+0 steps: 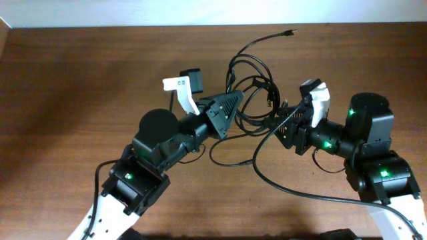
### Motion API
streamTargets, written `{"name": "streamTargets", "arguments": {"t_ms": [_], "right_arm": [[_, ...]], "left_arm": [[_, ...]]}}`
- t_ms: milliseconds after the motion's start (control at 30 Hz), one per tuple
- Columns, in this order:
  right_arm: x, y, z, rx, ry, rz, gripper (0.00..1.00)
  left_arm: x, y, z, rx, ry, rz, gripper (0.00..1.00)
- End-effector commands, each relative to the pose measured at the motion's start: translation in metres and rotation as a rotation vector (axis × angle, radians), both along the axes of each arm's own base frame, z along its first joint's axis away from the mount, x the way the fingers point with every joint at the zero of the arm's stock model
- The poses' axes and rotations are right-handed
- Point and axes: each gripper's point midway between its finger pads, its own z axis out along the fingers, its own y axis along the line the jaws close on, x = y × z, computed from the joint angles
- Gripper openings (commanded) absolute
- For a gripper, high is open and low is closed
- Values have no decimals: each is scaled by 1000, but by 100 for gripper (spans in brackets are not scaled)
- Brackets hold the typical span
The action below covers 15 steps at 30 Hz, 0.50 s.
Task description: Untangle cables
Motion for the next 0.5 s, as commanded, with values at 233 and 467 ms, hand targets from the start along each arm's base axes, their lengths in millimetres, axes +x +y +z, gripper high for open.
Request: {"name": "streamTargets", "arguments": {"t_ms": [233,467], "right_arm": [[-2,1,6,10,-2,10,38],[-1,1,6,9,-2,7,19]], "left_arm": [[-6,-5,11,-9,-36,-35,0],[-6,-5,11,-9,-36,-34,0]]}}
